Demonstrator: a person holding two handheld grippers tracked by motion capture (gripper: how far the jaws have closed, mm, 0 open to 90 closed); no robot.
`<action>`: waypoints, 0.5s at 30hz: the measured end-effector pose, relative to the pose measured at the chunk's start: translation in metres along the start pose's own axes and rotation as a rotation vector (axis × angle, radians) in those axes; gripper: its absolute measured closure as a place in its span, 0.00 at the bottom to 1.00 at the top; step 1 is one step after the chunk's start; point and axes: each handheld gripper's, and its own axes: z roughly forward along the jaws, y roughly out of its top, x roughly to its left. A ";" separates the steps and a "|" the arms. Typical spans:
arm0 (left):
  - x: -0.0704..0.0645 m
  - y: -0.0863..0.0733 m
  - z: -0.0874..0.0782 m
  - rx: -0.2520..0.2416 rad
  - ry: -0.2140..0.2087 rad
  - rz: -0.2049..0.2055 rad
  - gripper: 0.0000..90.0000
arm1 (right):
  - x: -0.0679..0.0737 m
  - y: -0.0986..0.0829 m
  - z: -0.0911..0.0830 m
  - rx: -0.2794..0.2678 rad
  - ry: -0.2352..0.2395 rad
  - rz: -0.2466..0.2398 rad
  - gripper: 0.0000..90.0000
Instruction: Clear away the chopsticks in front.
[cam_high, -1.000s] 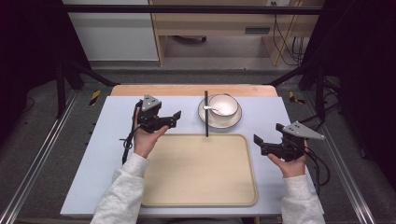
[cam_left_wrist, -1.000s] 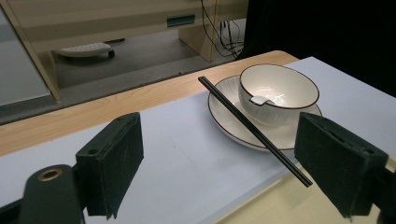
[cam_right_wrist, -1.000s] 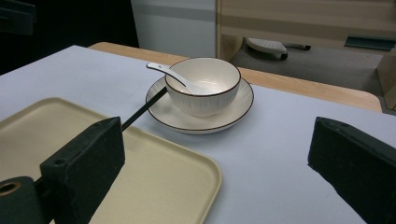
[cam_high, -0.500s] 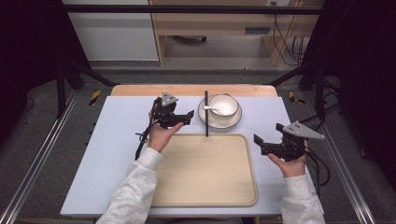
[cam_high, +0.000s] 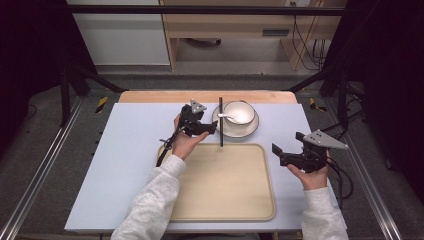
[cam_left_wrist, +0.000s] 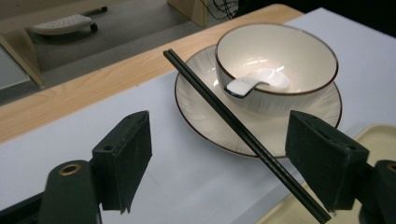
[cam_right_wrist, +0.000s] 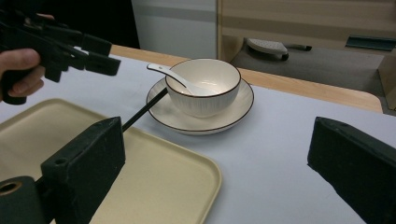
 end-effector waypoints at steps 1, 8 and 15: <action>-0.001 -0.001 0.004 0.008 -0.001 -0.001 0.26 | 0.000 0.000 0.000 0.000 0.001 0.001 0.05; -0.006 0.001 0.023 0.037 -0.005 -0.002 0.30 | 0.000 0.000 0.000 0.001 0.003 0.000 0.05; -0.011 -0.003 0.044 0.065 -0.005 0.000 0.38 | 0.000 0.000 0.000 0.001 0.006 0.001 0.05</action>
